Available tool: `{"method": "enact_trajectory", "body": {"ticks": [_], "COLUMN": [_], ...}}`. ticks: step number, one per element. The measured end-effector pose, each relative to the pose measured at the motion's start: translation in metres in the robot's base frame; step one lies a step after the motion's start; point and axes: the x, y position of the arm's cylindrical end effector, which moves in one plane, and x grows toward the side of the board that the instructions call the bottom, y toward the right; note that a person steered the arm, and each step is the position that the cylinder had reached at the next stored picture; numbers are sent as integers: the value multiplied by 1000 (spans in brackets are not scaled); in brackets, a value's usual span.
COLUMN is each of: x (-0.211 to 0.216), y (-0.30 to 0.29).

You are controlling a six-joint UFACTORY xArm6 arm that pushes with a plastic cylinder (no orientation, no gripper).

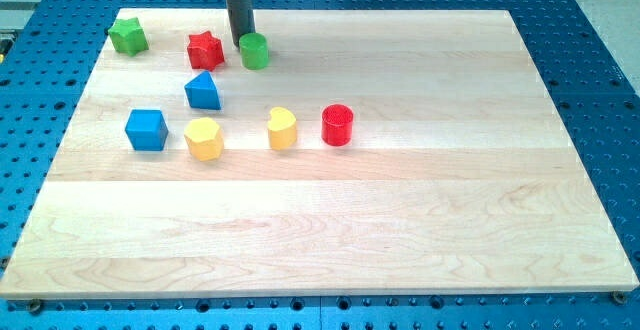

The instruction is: Insert the hexagon in between the heart and cube

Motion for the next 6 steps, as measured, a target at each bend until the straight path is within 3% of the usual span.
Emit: {"method": "enact_trajectory", "body": {"ticks": [1,4,6], "x": [6,13,-40], "y": [25,-18,6]}}
